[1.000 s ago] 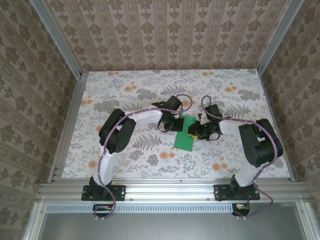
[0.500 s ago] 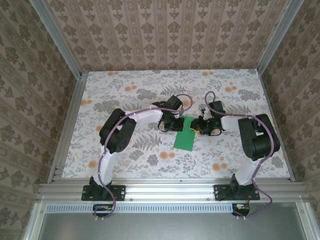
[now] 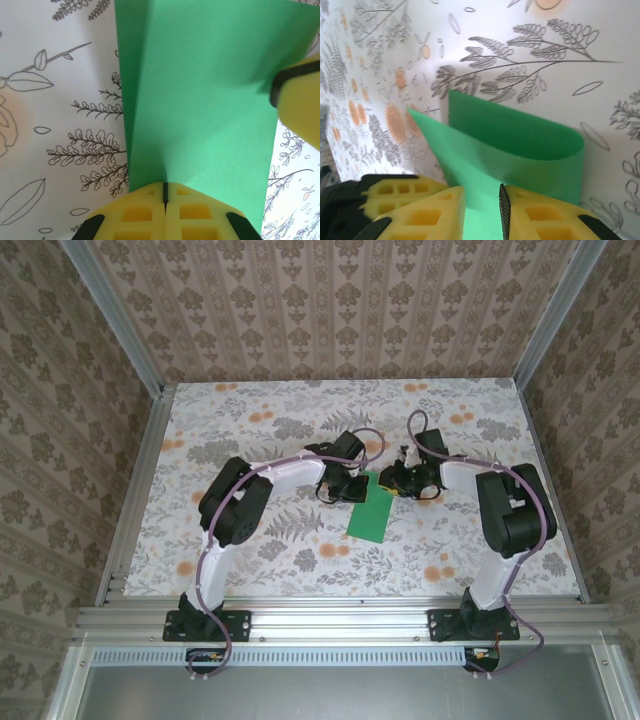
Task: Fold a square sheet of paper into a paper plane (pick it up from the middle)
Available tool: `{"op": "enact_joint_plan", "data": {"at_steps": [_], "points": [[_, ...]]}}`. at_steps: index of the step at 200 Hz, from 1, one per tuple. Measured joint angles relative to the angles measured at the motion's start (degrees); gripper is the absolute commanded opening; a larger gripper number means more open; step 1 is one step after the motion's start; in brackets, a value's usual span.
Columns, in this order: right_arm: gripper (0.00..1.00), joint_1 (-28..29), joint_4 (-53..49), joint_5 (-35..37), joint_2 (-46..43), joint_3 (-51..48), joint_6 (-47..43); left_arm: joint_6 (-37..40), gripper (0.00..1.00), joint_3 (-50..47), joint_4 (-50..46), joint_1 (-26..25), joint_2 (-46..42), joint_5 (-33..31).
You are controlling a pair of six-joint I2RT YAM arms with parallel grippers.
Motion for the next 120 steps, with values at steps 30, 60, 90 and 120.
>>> {"op": "enact_joint_plan", "data": {"at_steps": [30, 60, 90, 120], "points": [[0.27, -0.3, -0.8, 0.6, 1.9, 0.6, 0.0, 0.0, 0.0, 0.0, 0.0, 0.0, 0.0, 0.0], [0.27, -0.4, -2.5, 0.8, 2.0, 1.9, -0.3, 0.1, 0.0, 0.0, 0.0, 0.0, 0.0, 0.0], [0.27, -1.1, -3.5, 0.8, 1.6, 3.7, -1.0, 0.2, 0.0, 0.0, 0.0, 0.0, 0.0, 0.1], [0.27, -2.6, -3.0, 0.7, 2.0, 4.4, -1.1, 0.2, 0.0, 0.0, 0.0, 0.0, 0.0, 0.1]]}}
